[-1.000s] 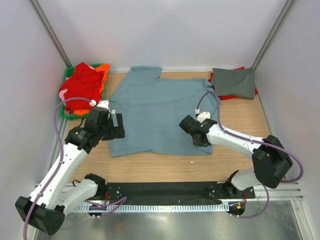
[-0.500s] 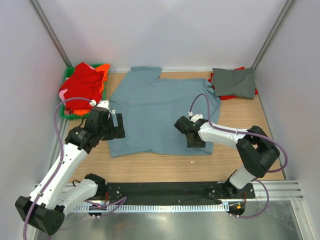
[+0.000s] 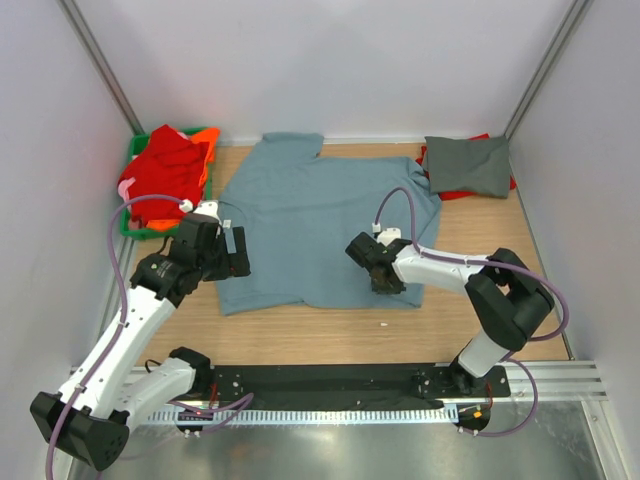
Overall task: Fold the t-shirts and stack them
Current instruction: Flatten the tshirt out
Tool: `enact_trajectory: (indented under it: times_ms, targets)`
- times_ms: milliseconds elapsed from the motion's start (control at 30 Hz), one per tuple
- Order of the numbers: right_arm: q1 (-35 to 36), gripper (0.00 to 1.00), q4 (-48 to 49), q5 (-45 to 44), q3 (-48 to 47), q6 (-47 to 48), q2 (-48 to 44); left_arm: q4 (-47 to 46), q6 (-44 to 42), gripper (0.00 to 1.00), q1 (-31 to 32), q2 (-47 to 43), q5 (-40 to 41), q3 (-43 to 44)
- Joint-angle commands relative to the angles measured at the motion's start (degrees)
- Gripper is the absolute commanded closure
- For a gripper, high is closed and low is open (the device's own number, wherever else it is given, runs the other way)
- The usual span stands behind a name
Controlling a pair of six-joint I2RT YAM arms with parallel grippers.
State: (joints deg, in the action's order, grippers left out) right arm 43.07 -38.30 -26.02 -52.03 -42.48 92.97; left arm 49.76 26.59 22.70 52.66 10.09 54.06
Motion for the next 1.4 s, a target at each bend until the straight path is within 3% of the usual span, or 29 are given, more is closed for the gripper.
enact_trajectory:
  times_ms: [0, 167, 567, 800, 833, 867, 900, 933, 1000, 1033, 1067, 1167, 1267, 1333, 1367]
  targets:
    - [0.17, 0.85, -0.54, -1.49, 1.31, -1.46, -2.34, -1.42, -0.31, 0.0, 0.24, 0.07, 0.99, -0.36]
    - [0.17, 0.96, -4.31, -4.29, 1.67, -2.61, -6.65, -1.33, -0.4, 0.0, 0.24, 0.51, 1.16, -0.36]
    - [-2.37, 0.99, -15.14, -11.86, 3.16, -9.11, -18.51, -1.33, -0.4, 0.0, 0.24, 0.77, 1.52, -0.27]
    - [-19.31, 0.99, -13.29, -6.76, 9.04, -14.38, -36.17, -1.42, -0.48, 0.0, 0.15, 2.09, 1.52, -0.19]
    - [-20.21, 0.96, -13.37, -6.94, 9.75, -15.0, -37.93, -1.24, -0.49, 0.01, 0.24, 2.44, 1.51, -0.1]
    - [-20.91, 0.73, -13.29, -7.2, 10.45, -15.52, -40.82, -1.33, -0.57, 0.0, 0.24, 2.62, 1.25, -0.1]
    - [-21.53, 0.65, -13.81, -7.55, 10.89, -16.4, -41.89, -1.33, -0.57, 0.0, 0.24, 2.79, 1.16, -0.1]
    - [-21.97, 0.46, -14.16, -8.25, 11.42, -17.02, -42.69, -1.42, -0.57, 0.0, 0.15, 2.88, 0.99, -0.19]
    - [-22.15, 0.19, -15.65, -10.19, 11.51, -17.9, -43.66, -1.42, -0.49, 0.0, 0.15, 3.15, 0.99, -0.1]
    - [-22.06, 0.13, -15.83, -10.45, 11.16, -17.9, -43.66, -1.33, -0.49, 0.0, 0.24, 3.23, 0.99, -0.1]
    - [-22.06, 0.08, -16.1, -10.54, 10.99, -17.99, -43.75, -1.33, -0.31, 0.0, 0.24, 3.41, 0.81, -0.19]
    - [-22.06, 0.07, -15.49, -9.67, 10.72, -17.39, -45.32, -1.24, -0.22, 0.0, 0.24, 3.85, 0.9, -0.19]
    - [-21.54, 0.12, -6.28, -0.02, 13.0, -9.83, -46.56, -0.89, 0.22, 0.0, 0.24, 4.55, 1.25, -0.1]
    - [-19.18, 0.14, -2.05, 4.12, 13.45, -8.33, -44.47, -0.11, 0.92, 0.0, 0.24, 4.73, 1.78, 0.16]
    - [-13.59, 0.14, -1.17, 3.44, 13.27, -8.41, -43.23, -0.01, 1.18, 0.0, 0.33, 4.64, 1.95, 0.34]
